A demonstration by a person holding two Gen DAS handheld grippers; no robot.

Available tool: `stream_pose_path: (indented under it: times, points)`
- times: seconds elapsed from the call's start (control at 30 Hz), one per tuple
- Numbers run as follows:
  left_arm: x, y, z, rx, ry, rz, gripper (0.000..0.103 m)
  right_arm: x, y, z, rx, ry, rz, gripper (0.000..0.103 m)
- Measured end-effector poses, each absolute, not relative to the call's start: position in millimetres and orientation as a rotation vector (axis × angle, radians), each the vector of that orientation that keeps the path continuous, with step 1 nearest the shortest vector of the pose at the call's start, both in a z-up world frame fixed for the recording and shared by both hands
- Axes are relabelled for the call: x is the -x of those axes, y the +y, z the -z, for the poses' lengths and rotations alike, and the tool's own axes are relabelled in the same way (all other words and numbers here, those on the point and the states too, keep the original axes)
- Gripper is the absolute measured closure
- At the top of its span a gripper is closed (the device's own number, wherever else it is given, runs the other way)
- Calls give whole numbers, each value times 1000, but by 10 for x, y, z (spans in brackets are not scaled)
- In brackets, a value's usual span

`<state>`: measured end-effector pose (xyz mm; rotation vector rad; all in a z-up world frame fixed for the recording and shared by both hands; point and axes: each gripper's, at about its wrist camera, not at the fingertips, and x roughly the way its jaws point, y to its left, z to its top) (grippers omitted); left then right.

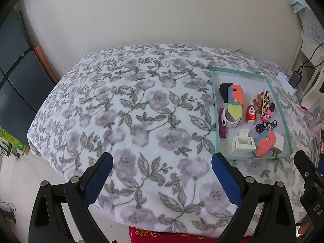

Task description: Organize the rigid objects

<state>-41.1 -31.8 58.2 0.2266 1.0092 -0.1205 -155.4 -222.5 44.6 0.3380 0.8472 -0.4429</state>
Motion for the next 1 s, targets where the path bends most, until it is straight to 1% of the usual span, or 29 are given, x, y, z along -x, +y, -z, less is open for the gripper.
stream_pose_path:
  times: [1.0]
  points:
    - [340,-291,-493,-240,1032,112,5,1451,-2187,-363,-321,879,411,0]
